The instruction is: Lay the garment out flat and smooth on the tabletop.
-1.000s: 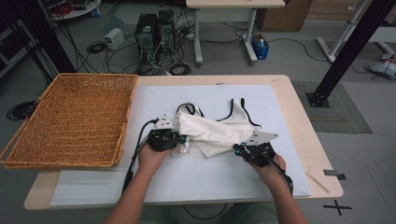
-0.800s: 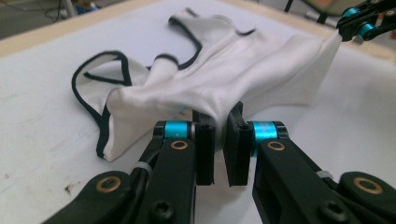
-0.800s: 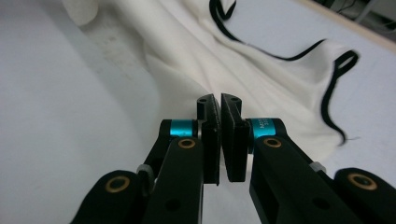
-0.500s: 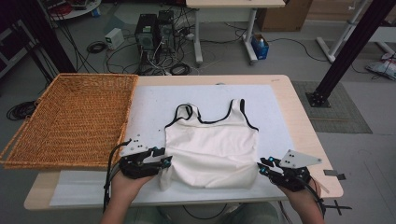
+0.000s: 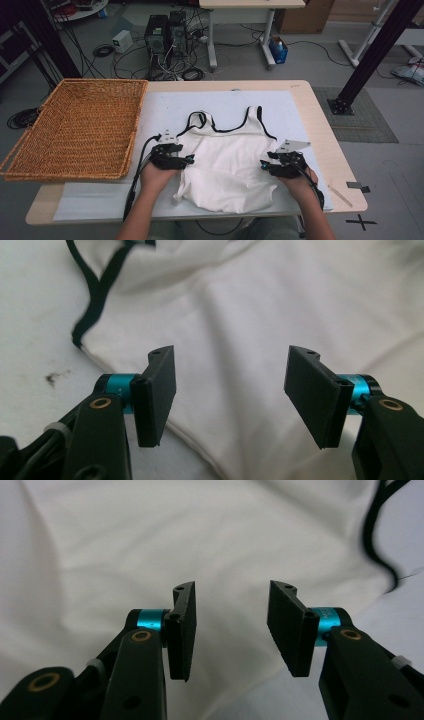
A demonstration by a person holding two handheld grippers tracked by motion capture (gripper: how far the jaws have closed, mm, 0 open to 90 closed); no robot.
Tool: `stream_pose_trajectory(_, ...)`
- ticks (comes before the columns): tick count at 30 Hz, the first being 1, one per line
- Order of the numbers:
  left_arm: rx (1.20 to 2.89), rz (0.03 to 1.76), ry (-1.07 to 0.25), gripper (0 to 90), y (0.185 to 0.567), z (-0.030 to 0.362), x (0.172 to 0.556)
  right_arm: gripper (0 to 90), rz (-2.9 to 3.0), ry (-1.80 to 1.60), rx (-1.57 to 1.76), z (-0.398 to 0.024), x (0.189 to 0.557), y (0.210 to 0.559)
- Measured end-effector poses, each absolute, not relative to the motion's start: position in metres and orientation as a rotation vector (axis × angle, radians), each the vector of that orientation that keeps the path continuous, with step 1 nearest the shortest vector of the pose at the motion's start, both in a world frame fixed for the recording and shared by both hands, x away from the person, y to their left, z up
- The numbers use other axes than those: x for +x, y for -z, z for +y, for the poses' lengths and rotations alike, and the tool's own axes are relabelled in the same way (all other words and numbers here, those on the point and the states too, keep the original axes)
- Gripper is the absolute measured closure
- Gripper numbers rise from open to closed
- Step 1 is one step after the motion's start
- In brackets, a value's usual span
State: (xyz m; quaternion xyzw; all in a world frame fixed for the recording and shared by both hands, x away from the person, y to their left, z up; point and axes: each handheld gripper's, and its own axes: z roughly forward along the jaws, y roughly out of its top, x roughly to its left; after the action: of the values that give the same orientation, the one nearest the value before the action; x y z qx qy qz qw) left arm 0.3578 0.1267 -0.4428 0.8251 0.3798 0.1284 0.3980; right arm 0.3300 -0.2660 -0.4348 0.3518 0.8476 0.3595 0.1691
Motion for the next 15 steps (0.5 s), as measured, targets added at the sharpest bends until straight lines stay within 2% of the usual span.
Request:
stream_pose_trajectory(1,2.113,0.972,-0.330,38.0,0.448,0.124,0.362,58.8,2.461,-0.991,1.006,-0.263,0.337,0.442)
stream_pose_trajectory(2,2.093,0.960,-0.365,41.5,0.449,0.124,0.363,67.0,2.464,-1.026,0.984,-0.263,0.341,0.446)
stream_pose_trajectory(3,2.083,0.951,-0.359,49.0,0.450,0.125,0.367,70.5,2.470,-1.050,0.987,-0.264,0.342,0.447)
stream_pose_trajectory(4,2.098,0.941,-0.391,53.9,0.450,0.125,0.367,80.8,2.478,-1.056,0.983,-0.265,0.344,0.447)
stream_pose_trajectory(5,2.106,0.917,-0.386,64.4,0.449,0.126,0.369,88.5,2.475,-1.049,0.972,-0.265,0.344,0.447)
stream_pose_trajectory(6,2.104,0.918,-0.366,77.1,0.449,0.126,0.371,89.7,2.479,-1.043,0.955,-0.263,0.345,0.447)
stream_pose_trajectory(7,2.106,0.928,-0.375,84.9,0.448,0.125,0.373,90.0,2.480,-1.031,0.942,-0.263,0.349,0.446)
stream_pose_trajectory(15,2.080,0.923,-0.521,86.7,0.412,0.126,0.419,90.0,2.279,-0.982,0.984,-0.265,0.405,0.410)
